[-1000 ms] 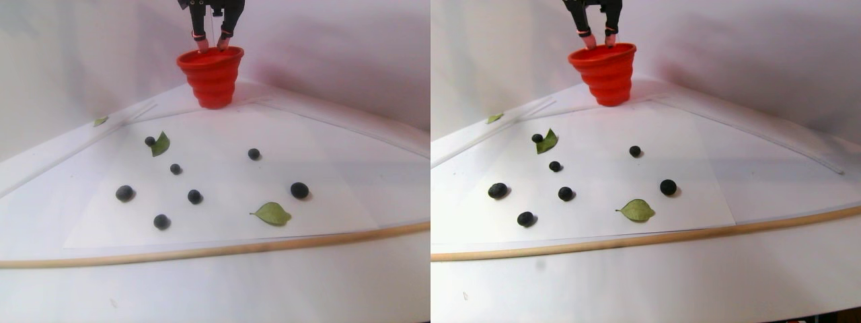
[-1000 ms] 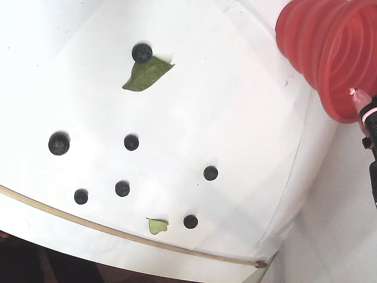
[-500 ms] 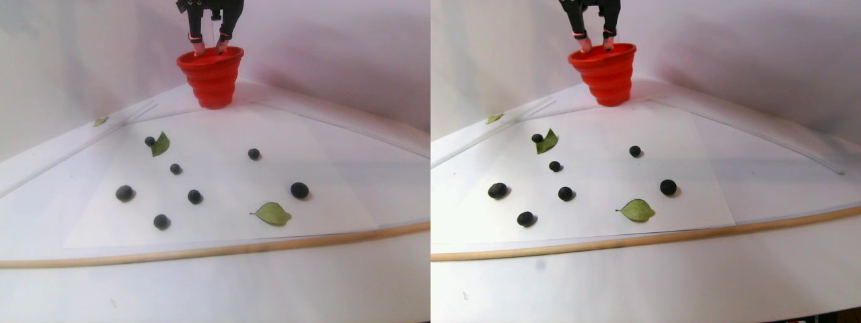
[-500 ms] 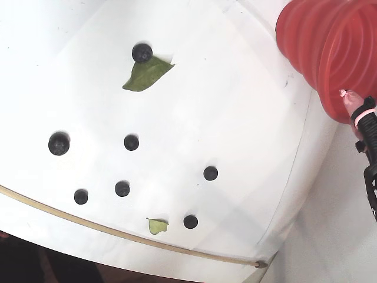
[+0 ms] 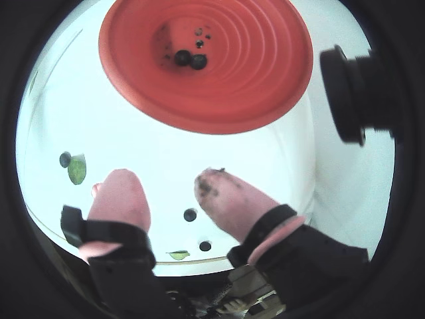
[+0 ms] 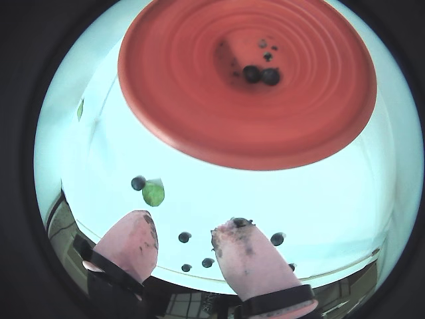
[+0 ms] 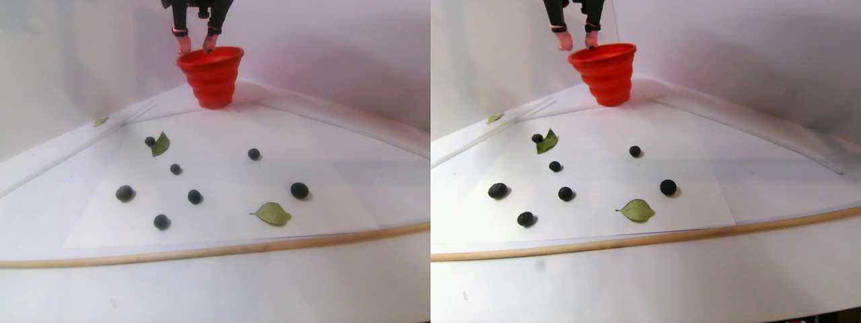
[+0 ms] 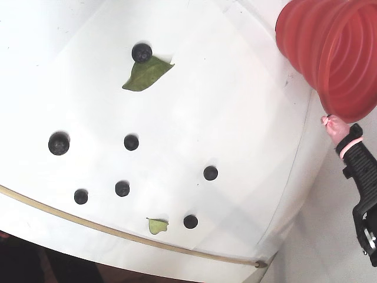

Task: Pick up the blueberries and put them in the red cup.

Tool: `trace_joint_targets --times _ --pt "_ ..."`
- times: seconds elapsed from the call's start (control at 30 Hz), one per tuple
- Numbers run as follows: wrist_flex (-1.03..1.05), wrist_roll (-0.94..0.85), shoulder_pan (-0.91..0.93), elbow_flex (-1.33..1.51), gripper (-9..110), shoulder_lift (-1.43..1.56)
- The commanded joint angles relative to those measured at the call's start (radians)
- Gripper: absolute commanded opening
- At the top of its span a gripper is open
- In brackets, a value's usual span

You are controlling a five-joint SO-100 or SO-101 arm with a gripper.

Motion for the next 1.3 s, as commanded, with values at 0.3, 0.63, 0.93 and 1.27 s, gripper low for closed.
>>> trace_joint_targets --times 0.3,0.63,0.93,1.27 --pt "-0.018 -0.06 -0.094 0.144 16 0.173" --pt "-0.057 -0.107 -0.15 0.229 16 0.175" --pt "-0.158 -0.117 -0.184 0.296 18 0.138" --pt "-0.272 -0.155 -0.238 0.351 18 0.08"
